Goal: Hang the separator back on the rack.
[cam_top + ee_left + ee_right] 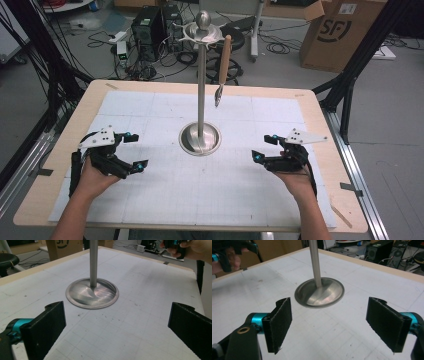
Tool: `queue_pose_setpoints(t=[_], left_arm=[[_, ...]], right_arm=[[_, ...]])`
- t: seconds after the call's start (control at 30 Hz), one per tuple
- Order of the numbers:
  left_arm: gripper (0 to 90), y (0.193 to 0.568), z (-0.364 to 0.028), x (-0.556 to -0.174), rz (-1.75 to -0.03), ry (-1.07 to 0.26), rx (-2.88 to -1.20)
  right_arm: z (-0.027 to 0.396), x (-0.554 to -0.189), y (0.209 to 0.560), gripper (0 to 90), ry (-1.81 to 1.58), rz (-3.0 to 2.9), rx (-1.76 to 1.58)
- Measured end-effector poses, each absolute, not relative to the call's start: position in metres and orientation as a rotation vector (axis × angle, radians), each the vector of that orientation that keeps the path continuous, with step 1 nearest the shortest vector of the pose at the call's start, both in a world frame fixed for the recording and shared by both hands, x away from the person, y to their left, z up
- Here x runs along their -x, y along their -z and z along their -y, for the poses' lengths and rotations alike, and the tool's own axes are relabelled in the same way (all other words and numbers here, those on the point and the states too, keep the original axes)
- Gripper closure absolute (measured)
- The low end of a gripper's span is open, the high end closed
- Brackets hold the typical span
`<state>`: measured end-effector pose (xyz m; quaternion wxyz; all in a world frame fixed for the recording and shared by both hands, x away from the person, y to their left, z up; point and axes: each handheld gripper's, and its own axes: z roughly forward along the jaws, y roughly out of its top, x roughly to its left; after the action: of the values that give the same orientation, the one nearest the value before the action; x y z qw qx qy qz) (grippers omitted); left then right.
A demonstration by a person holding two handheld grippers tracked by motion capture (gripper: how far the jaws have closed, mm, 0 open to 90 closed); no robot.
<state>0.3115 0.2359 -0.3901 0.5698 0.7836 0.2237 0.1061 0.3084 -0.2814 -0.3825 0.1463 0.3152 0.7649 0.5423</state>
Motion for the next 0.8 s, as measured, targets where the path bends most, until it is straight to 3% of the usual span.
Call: queue_pose_setpoints(t=[0.27,0.8], left_arm=[[2.1,0.398,-0.228,-0.315,-0.526,-0.248,-1.901],[2.0,0.406,-0.232,-0.315,-0.558,-0.222,-1.885]], right_arm=[[0.284,-0.31,0.402,15.2,-1.604,-2.197,-0.966],[0.28,-0.312,0.408,15.0,-1.545,-2.231,-0.986]])
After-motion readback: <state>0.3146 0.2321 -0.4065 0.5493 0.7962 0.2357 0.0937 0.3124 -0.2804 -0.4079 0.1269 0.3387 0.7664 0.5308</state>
